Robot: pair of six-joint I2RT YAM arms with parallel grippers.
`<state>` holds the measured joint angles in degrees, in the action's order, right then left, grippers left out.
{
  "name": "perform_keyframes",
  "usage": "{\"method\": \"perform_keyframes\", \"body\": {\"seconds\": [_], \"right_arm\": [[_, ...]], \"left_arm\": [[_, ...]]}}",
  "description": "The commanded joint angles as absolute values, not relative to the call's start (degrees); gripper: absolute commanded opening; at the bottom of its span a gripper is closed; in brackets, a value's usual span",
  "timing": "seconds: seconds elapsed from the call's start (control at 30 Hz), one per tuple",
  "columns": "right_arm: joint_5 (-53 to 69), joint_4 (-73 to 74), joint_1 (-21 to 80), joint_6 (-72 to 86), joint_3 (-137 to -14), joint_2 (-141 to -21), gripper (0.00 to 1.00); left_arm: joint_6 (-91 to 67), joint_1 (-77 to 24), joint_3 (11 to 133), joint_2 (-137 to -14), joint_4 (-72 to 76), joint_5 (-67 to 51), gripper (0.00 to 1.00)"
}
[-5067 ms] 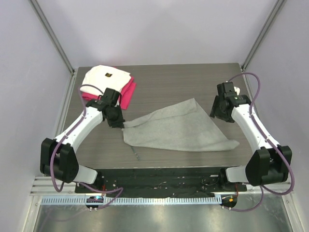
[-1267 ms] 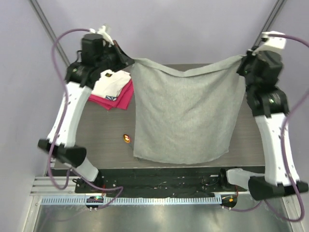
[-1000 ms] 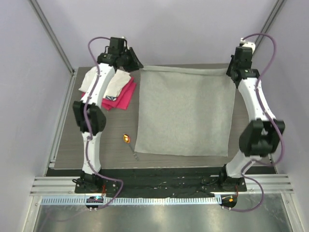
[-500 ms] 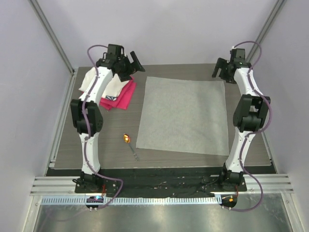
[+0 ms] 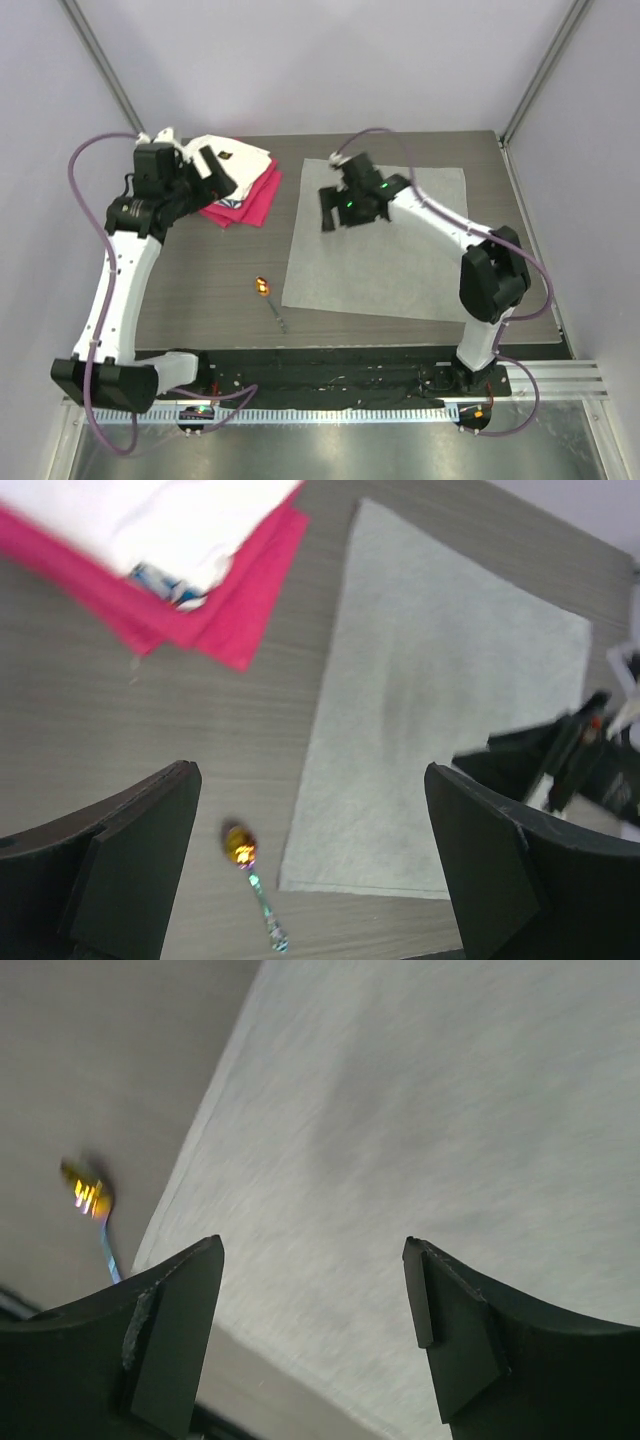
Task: Fold the napkin, place the utensils inside, and roll it up
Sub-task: Flatten the napkin out, then fold the napkin
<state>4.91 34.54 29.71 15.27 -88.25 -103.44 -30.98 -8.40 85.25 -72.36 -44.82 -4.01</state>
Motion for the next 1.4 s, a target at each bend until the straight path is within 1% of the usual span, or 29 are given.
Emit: {"method": "perform_keyframes", "body": {"seconds": [0.0,0.07,0.2,0.23,0.37,0.53,0.6,0.73,1.0,1.2,1.37], "right_arm": [[1.6,39.0,43.7,20.7,-85.3,-101.2,0.79],[0.8,40.9,48.9,22.3,-84.9,-102.2,0.77],[0.3,38.5,55.8,21.9,-83.2,-103.4,0.71],[0.3,38.5,56.8,21.8,-84.0,-104.1,0.67],[-3.9,38.1,59.4,22.6,-86.1,-107.2,0.61],[-8.0,36.7,60.8,21.4,-87.5,-110.3,0.62],[-8.1,35.0,61.0,21.4,-88.4,-111.4,0.61],[-10.2,33.5,63.1,20.1,-91.7,-116.4,0.61],[-12.1,34.9,65.8,21.1,-98.5,-122.9,0.57],[-14.5,36.0,65.9,22.1,-96.7,-122.5,0.54],[-15.0,36.0,65.9,22.7,-93.0,-120.5,0.51]], "left_arm": [[-32.4,-2.2,74.4,-62.9,-47.2,-1.9,1.00],[-32.3,-2.2,70.6,-58.5,-47.9,-0.7,1.00],[-30.9,-2.2,69.6,-53.9,-54.7,3.9,1.00],[-31.5,-2.2,69.0,-53.0,-56.8,4.7,1.00],[-33.3,-2.3,66.8,-48.3,-59.7,4.1,1.00],[-35.1,-2.3,67.9,-48.1,-64.5,2.6,1.00],[-35.2,-2.2,67.2,-47.9,-64.8,3.8,1.00],[-34.3,-2.2,66.5,-47.4,-64.3,2.5,1.00],[-34.4,-2.4,67.6,-46.8,-64.8,0.4,1.00],[-36.2,-2.5,66.8,-48.7,-62.1,-3.8,1.00],[-36.5,-2.5,68.0,-49.5,-61.5,-3.7,1.00]]}}
